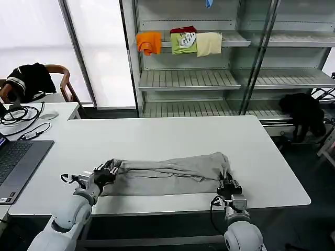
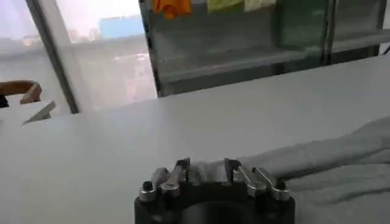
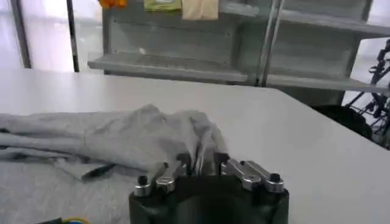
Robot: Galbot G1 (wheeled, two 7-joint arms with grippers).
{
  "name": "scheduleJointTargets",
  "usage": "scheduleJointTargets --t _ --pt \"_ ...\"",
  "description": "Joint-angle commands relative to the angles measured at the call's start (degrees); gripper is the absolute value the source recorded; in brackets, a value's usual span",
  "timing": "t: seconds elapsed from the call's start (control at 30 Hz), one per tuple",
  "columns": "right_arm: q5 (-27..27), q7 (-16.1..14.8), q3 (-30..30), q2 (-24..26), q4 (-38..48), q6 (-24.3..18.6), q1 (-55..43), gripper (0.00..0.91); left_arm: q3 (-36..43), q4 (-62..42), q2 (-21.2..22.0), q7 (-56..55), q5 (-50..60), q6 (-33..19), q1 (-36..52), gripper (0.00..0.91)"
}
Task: Fold and organize the clothes.
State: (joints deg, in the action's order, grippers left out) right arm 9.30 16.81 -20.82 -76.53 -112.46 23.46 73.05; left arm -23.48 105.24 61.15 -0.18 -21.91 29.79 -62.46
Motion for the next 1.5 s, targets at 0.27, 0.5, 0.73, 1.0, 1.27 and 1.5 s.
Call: scheduleJointTargets --t 0.27,0.5,0.73,1.0,1.27,1.5 --pt "4.1 0.5 -6.0 2.7 -13.0 1.9 -1.4 0.907 -3.9 2.8 3.5 -4.2 -3.0 1.4 -2.4 0.907" --pt "4.7 0.7 -6.9 3.8 -12.7 1.4 -0.7 0.907 -4.6 0.9 7.1 -5.5 -5.5 1.6 -2.6 0.907" --pt "4.7 0.8 -6.1 3.8 -12.0 1.0 -0.6 0.907 -4.4 0.7 8.4 -5.6 -5.5 1.6 -2.8 0.907" --pt "4.7 0.9 -5.8 3.8 -11.6 1.0 -0.7 0.907 -4.7 -0.4 8.4 -5.0 -5.3 1.2 -3.3 0.907" --pt "4.7 1.0 -5.6 3.7 -11.2 0.9 -0.9 0.907 -4.9 -1.6 8.4 -3.9 -5.2 0.9 -3.7 0.655" --pt "4.7 1.2 -5.9 3.8 -11.1 0.9 -1.0 0.907 -5.0 -2.2 8.5 -3.2 -5.3 -0.2 -4.2 0.020"
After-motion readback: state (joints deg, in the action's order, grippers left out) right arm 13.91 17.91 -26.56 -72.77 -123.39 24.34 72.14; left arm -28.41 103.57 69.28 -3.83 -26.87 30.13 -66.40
